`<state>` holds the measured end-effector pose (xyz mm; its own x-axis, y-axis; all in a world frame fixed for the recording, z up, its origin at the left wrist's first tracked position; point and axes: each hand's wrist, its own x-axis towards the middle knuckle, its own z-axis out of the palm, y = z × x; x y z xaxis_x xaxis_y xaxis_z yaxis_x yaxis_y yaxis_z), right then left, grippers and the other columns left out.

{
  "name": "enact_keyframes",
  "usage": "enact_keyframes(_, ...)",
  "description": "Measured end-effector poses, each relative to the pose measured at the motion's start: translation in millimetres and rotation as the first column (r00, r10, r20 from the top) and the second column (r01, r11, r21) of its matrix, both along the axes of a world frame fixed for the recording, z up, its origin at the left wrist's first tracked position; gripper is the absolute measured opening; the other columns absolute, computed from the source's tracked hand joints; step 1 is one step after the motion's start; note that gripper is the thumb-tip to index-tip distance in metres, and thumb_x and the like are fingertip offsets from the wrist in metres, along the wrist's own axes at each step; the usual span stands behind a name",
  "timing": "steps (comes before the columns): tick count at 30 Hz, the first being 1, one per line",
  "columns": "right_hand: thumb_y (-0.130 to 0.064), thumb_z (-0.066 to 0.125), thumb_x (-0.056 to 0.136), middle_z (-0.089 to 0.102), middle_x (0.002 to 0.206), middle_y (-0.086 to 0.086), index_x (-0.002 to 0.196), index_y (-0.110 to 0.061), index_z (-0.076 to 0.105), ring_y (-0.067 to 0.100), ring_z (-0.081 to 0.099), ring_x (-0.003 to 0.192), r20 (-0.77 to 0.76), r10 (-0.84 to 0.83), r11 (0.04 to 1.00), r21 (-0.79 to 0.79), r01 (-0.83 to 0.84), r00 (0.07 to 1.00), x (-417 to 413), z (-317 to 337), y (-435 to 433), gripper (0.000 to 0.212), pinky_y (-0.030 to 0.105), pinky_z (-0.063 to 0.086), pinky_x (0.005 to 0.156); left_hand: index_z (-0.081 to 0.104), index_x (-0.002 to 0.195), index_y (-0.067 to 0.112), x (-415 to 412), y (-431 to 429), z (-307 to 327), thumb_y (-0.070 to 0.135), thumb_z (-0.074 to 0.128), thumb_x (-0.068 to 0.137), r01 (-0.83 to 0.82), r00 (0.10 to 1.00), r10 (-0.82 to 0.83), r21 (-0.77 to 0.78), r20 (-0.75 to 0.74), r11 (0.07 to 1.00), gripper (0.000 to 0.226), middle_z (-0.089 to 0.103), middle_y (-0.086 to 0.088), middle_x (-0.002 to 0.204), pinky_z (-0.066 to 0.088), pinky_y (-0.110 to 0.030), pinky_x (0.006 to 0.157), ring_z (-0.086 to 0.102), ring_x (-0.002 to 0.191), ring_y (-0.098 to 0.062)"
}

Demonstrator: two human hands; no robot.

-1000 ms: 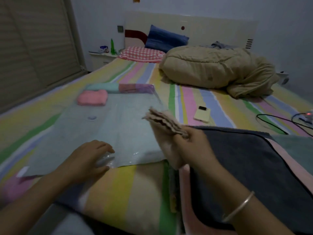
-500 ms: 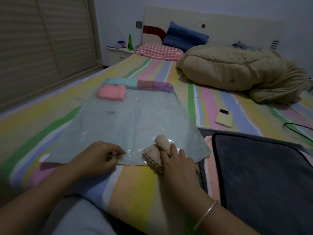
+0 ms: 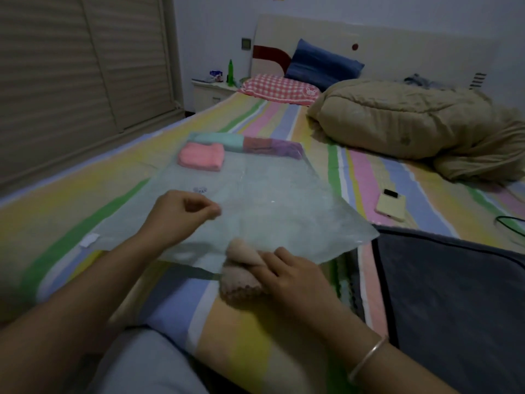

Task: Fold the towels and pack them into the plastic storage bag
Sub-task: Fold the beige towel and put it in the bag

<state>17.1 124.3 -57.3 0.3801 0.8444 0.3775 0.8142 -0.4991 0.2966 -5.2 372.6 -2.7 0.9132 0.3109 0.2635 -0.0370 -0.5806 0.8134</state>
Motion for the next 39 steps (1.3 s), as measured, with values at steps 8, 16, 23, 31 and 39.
enact_keyframes(8,-0.036,0.048,0.085,0.07,0.098,0.007,0.098,-0.029,0.065,0.032,0.062,0.092,-0.788,-0.12,0.876,0.203,0.438,0.605,36.4,40.0,54.3,0.022,0.034,0.047,0.074,0.079,0.081,0.021,-8.0,-16.0,50.2,0.031,0.075,0.079,0.209,0.971,-0.209,-0.018,-0.119,0.978,0.011,0.075,0.003,0.077,0.056,-0.033,0.079,0.069,0.079,-0.009)
enact_keyframes(16,-0.049,0.042,0.094,0.06,0.126,-0.008,0.136,-0.043,0.044,0.018,0.058,0.113,-0.751,-0.284,0.69,0.272,0.67,0.597,132.1,7.6,105.0,0.042,0.029,0.044,0.093,0.073,0.102,0.014,42.8,29.3,77.1,0.038,0.059,0.086,0.408,0.819,-0.478,-0.261,-0.319,0.875,0.032,0.075,0.002,0.099,0.054,-0.035,0.091,0.07,0.095,-0.012)
enact_keyframes(23,-0.038,0.044,0.093,0.062,0.122,-0.005,0.141,-0.044,0.03,0.02,0.059,0.111,-0.631,-0.343,0.656,0.369,0.658,0.696,209.5,-0.4,146.0,0.05,0.031,0.045,0.085,0.075,0.096,0.033,152.6,158.6,-17.8,0.021,0.063,0.09,0.08,0.996,-0.078,-0.054,0.03,0.995,0.018,0.071,0.018,0.106,0.044,-0.026,0.1,0.06,0.109,0.0)
enact_keyframes(31,-0.043,0.043,0.091,0.063,0.114,0.008,0.126,-0.025,0.051,0.029,0.058,0.109,-0.685,-0.396,0.573,0.336,0.747,0.612,300.4,-3.8,217.4,0.04,0.034,0.045,0.089,0.066,0.1,0.054,194.3,193.9,-109.9,0.058,0.058,0.067,0.114,0.988,-0.106,-0.072,0.111,0.991,0.034,0.049,0.025,0.132,0.02,-0.02,0.111,0.021,0.131,0.019)
enact_keyframes(39,-0.023,0.057,0.091,0.061,0.091,0.009,0.092,-0.018,0.06,0.001,0.061,0.048,-0.979,0.116,0.644,0.204,0.738,0.17,341.2,8.1,204.1,0.006,0.016,0.051,0.045,0.071,0.105,0.044,194.6,197.7,-115.8,0.04,0.065,0.076,0.096,0.988,-0.062,-0.252,0.138,0.963,0.03,0.053,0.02,0.134,0.034,-0.026,0.11,0.039,0.132,0.003)
